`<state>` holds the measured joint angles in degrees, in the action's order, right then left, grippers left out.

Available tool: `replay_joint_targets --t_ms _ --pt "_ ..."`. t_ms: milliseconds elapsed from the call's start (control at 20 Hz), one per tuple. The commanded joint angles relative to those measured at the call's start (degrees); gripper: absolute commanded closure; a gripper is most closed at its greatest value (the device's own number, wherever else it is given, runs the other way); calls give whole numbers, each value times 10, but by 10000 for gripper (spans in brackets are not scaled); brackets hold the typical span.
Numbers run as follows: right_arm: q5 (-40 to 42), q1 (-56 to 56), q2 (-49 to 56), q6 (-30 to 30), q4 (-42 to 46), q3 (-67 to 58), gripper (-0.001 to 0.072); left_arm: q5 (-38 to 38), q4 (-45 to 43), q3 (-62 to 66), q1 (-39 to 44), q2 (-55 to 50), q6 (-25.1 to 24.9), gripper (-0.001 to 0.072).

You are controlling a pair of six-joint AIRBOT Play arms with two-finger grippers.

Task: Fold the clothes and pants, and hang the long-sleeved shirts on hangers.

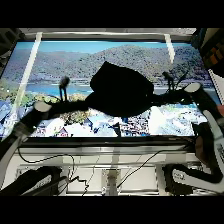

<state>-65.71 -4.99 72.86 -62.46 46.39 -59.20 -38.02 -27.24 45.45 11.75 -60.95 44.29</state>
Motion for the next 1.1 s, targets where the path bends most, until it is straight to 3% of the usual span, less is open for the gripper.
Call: replay_joint_targets --t_ms 0,200,300,500,650,750,900,1050 --pt "-21 0 -119 6 -79 -30 677 42 -2 117 -2 91 -13 701" --pt "-26 0 -250 -2 -226 -86 677 134 -7 167 -3 225 -13 700" --pt "-23 0 -302 -34 -284 -120 677 147 -5 167 -3 296 -13 700" --pt "-17 0 -384 -106 -310 -184 678 147 -6 167 -3 411 -12 701" --pt "0 0 -427 -200 -224 -186 678 133 -14 166 -3 441 40 702" --pt "0 0 -436 -272 -119 -168 677 80 -66 156 -3 421 120 702" --pt "44 0 -427 -317 -5 -95 678 -7 -174 121 -3 343 244 702" --pt "123 0 -373 -359 50 25 677 -21 -173 73 7 208 264 702"
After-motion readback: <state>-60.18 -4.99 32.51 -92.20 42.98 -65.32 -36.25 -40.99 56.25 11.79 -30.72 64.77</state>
